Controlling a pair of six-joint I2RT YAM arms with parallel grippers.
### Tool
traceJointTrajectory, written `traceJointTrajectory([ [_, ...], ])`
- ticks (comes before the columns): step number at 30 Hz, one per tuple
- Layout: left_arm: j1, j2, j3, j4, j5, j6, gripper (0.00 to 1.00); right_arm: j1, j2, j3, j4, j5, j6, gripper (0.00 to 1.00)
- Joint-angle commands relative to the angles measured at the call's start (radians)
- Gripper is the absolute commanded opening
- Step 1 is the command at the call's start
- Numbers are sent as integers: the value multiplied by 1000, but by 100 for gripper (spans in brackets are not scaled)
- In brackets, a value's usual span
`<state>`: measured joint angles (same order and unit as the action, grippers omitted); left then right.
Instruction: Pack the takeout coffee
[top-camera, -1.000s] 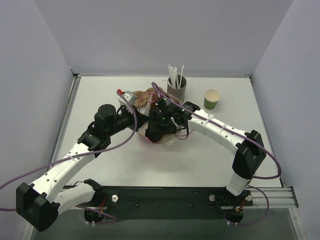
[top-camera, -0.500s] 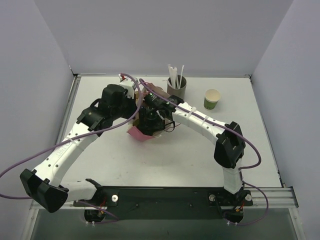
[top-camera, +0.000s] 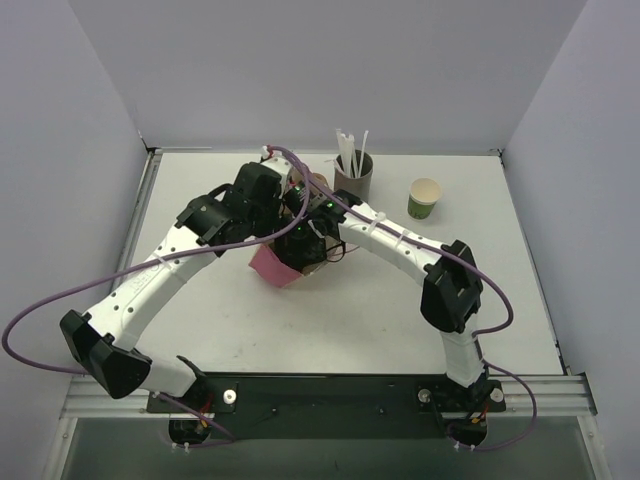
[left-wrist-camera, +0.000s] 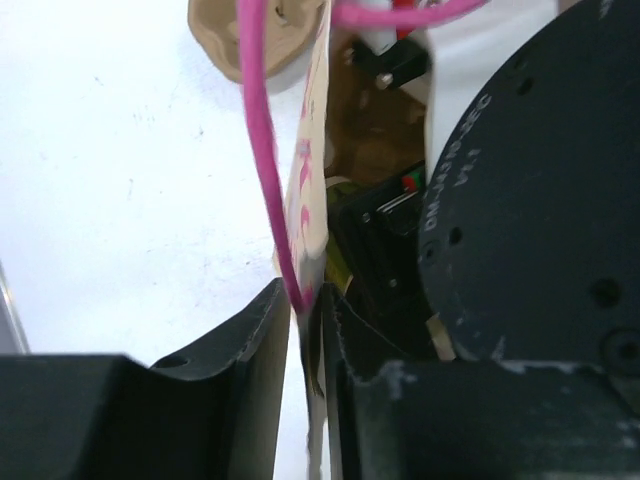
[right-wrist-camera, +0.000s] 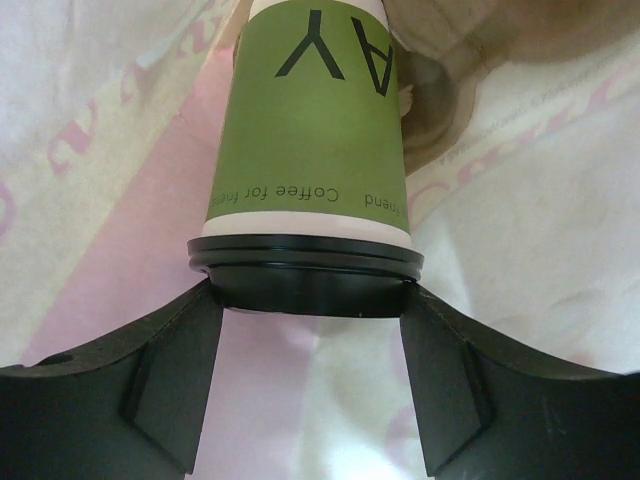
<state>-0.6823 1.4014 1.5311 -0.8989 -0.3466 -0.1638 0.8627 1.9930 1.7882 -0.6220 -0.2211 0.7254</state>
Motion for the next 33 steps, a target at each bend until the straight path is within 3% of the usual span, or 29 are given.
traceJointTrajectory([
  [1,-11,13,55,-66,-71,18,33,-8,27,13,-82,39,-26,23],
  [13,-17,44,6,-20,-54,-52,42,-14,32,7,-81,29,-24,23],
  [19,-22,62,6,-14,-150,-49,29,-16,30,8,-81,31,-21,23],
  [24,-40,42,-32,27,-180,-26,0,-16,29,5,-79,32,-17,23],
  [33,-158,-119,-216,228,-262,50,0,-21,-65,-130,16,81,11,22],
])
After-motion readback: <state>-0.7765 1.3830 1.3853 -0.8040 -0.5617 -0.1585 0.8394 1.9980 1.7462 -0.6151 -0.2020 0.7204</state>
